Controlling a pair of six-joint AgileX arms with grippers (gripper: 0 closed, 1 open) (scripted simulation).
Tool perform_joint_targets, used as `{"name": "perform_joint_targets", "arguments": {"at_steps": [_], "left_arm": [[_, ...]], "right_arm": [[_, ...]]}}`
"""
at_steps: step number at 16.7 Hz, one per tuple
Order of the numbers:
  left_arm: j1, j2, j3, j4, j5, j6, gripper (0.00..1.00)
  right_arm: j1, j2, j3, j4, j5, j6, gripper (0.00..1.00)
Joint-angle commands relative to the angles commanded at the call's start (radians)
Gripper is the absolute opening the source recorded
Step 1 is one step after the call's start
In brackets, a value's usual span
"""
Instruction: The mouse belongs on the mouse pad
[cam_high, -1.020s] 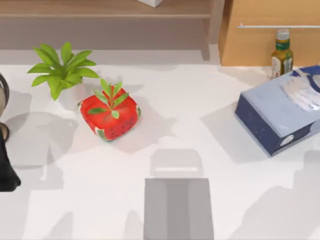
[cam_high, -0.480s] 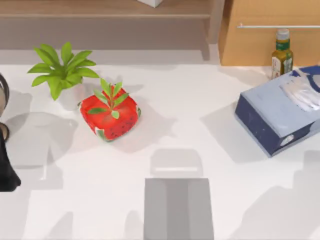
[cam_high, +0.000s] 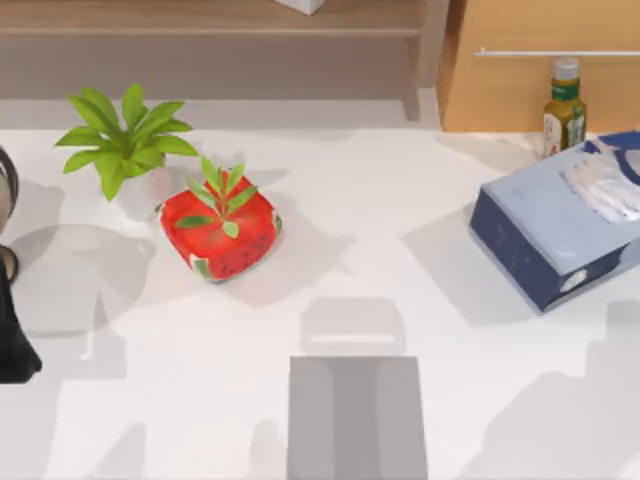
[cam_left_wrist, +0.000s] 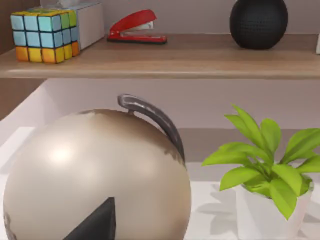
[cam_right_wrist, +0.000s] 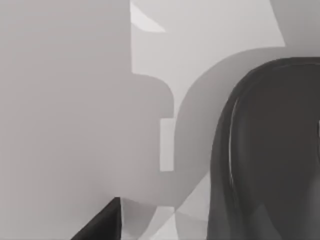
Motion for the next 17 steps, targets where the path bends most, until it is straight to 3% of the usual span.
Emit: {"name": "perform_joint_targets", "arguments": {"at_steps": [7,17], "left_arm": [[0.000,0.000,0.000,0.000,0.000,0.000,1.00],[0.000,0.000,0.000,0.000,0.000,0.000,1.00]], "right_arm": [[0.000,0.000,0.000,0.000,0.000,0.000,0.00],[-0.046,-0.154,0.162,-0.234,0.024,-0.001,0.00]]}}
